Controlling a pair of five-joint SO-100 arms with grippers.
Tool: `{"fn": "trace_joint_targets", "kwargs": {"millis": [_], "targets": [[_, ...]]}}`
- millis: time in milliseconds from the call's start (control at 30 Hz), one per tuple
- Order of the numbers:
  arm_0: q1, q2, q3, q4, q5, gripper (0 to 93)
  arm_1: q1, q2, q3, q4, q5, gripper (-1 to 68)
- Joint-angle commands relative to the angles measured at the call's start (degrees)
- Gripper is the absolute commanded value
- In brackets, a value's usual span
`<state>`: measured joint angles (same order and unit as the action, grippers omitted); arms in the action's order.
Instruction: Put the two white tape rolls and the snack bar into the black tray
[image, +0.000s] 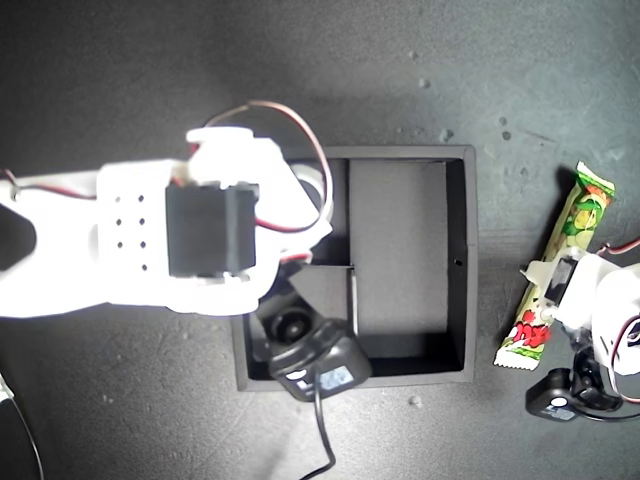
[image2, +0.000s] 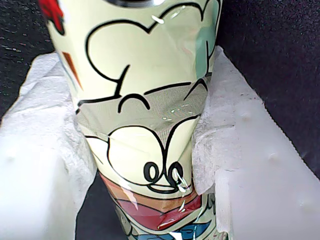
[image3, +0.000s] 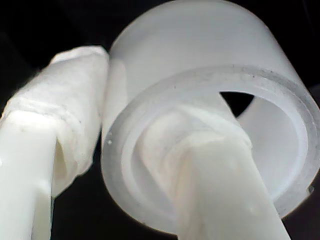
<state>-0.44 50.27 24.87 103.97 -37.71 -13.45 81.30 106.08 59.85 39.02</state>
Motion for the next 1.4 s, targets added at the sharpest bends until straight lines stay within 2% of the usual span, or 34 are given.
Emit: {"fn": "trace_joint_targets", "kwargs": {"millis": [0,67,233,467,600,767,933,1067,1367], "targets": [[0.7,0.8,-2.5,1.0,-0.5,0.1,-0.4,0.0,-2.1,2.3,-1.2,0.8],[0.9,1.3,-1.8,1.1,-0.9,0.9,-0.4,0.1,-4.4,5.1,-2.0,0.9],[2.0,5.7,3.3,1.1,-1.9,11.1,-0.5,0.2,-14.1,15.3,-5.4,0.6],[3.2,12.6,9.9,1.1,-2.7,13.2,0.4,0.2,-30.5,29.4,-11.4,0.2],[1.9,20.4,13.1,1.1,-1.9,13.3,1.8,0.1,-43.9,35.3,-17.4,0.2],[1.8,35.3,23.3,1.1,-3.5,13.4,3.9,-6.3,-61.5,35.2,-26.1,0.7],[7.3,45.0,35.4,1.0,-9.8,13.1,4.7,-22.9,-82.9,34.0,-31.0,1.0],[12.4,49.9,46.0,-2.4,-15.3,13.0,4.8,-25.3,-79.9,27.2,-30.8,0.7],[18.2,55.5,71.5,-24.3,-23.8,13.1,4.0,-25.4,-73.8,23.1,-27.9,0.9]]}}
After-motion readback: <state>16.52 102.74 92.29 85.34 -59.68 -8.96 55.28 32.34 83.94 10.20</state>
